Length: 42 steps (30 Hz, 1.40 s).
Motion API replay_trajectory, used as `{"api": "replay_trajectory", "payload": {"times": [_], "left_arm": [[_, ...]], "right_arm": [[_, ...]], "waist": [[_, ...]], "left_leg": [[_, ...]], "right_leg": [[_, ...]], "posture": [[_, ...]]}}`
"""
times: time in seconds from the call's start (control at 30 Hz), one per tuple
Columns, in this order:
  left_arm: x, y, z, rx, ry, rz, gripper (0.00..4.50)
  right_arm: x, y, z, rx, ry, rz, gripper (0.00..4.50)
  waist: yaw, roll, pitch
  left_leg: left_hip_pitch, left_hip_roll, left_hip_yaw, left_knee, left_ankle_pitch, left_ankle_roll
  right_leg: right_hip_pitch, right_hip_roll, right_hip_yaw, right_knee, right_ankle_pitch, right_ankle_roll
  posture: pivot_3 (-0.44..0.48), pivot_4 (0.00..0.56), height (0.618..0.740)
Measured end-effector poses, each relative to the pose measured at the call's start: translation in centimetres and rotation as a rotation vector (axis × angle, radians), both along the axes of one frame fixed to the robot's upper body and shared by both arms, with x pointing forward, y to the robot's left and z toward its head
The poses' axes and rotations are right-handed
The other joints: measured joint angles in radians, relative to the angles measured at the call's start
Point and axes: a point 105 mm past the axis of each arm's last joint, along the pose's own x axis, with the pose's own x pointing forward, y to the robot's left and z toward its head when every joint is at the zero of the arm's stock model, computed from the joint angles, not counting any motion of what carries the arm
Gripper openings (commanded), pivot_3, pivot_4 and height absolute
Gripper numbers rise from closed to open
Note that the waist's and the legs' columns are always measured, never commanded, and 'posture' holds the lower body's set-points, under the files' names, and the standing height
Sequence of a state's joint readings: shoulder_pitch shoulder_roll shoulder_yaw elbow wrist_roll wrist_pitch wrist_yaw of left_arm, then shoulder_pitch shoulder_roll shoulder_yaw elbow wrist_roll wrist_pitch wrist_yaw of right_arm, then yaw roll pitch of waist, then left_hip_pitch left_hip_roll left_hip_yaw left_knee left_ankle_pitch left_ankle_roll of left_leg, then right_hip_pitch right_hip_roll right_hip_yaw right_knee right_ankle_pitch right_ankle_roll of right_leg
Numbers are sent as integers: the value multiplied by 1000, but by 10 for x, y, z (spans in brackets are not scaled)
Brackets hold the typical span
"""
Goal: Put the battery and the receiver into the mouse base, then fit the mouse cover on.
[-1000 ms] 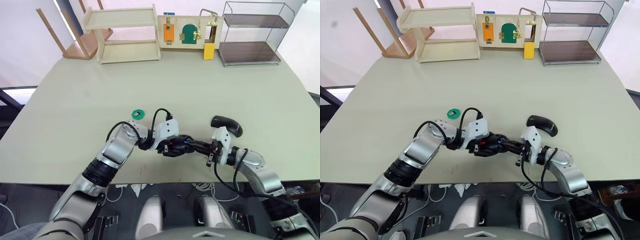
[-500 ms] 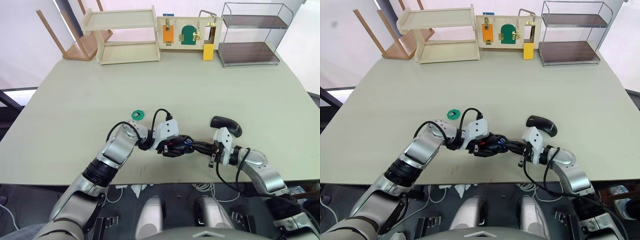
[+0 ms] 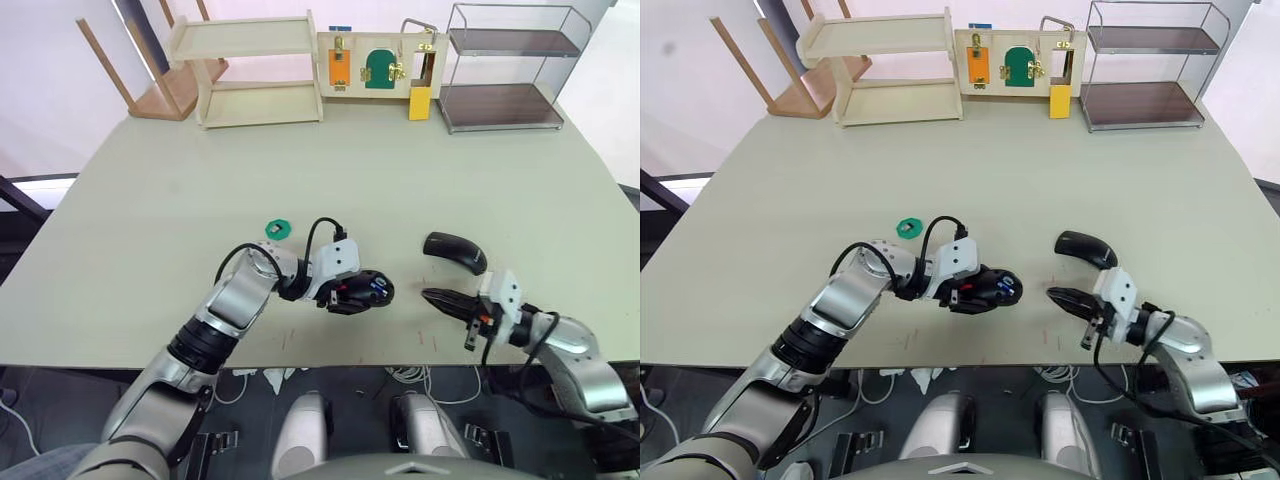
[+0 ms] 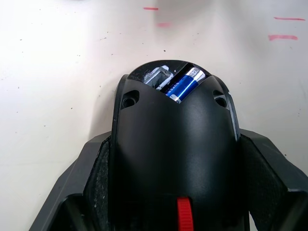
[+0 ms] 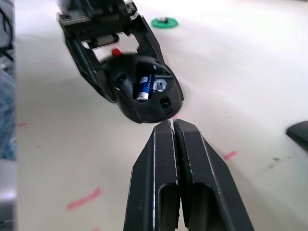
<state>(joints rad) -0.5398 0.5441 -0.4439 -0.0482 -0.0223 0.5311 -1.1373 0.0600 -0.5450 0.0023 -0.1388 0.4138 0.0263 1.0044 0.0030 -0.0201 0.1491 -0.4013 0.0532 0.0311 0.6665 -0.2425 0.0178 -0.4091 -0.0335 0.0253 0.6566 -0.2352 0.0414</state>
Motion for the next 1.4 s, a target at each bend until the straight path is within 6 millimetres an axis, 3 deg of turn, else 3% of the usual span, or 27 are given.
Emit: {"api": "replay_trajectory", "payload": {"times": [0.13,0.27,0.3,0.33,0.37,0.4,0.67,0.73,0.8,1.3,1.4], "left_arm": [[0,-1,0,-1,-1,-2,2972],[1,-2,0,-3,-1,-9,2972],[1,-2,0,-4,0,-10,2972],[1,-2,-1,-5,0,-10,2972],[1,-2,0,-4,1,-12,2972],[1,-2,0,-4,1,-12,2972],[1,-2,0,-2,10,-12,2972],[1,-2,0,-2,25,-12,4013],[-2,-2,0,-7,45,-26,4439],[-6,-7,6,-66,71,-6,4439],[-8,-2,21,-95,37,-10,4439]], "right_arm": [[-7,-10,4,27,5,7,1251],[-12,-15,11,42,-2,36,3071],[-12,-15,12,47,-4,38,3729],[-12,-16,12,48,-5,38,3791],[-14,-17,12,50,-3,42,4356],[-14,-17,12,50,-3,43,4494],[-15,-15,14,58,-9,68,4494],[-15,-14,15,64,-11,74,4500],[-15,-14,15,67,-10,79,4500],[-18,-13,14,69,-5,104,4500],[-18,-15,15,68,-24,102,4500]], "waist": [[3,0,0],[8,0,0],[10,0,0],[10,0,0],[10,0,0],[10,0,0],[10,0,0],[10,0,0],[12,0,0],[10,0,2],[8,1,6]], "left_leg": [[0,0,0,0,0,0],[0,0,1,0,0,0],[0,0,1,0,0,0],[0,0,1,0,0,0],[0,0,1,0,0,0],[0,0,1,0,0,0],[0,0,1,0,0,0],[0,0,1,0,0,0],[0,0,1,0,0,0],[-3,0,0,0,0,0],[-4,1,0,0,0,0]], "right_leg": [[0,0,0,0,0,0],[0,0,0,0,0,0],[0,0,0,0,0,0],[0,0,0,0,0,0],[0,0,0,0,0,0],[0,0,0,0,0,0],[-1,0,0,0,0,0],[-1,0,0,0,0,0],[-1,0,0,0,0,0],[-4,0,0,0,0,0],[-4,1,0,0,0,0]], "posture": [[0,150,740],[0,150,740],[0,150,740],[0,150,740],[0,150,740],[0,150,740],[0,150,740],[0,150,740],[0,150,740],[0,150,740],[0,150,740]]}}
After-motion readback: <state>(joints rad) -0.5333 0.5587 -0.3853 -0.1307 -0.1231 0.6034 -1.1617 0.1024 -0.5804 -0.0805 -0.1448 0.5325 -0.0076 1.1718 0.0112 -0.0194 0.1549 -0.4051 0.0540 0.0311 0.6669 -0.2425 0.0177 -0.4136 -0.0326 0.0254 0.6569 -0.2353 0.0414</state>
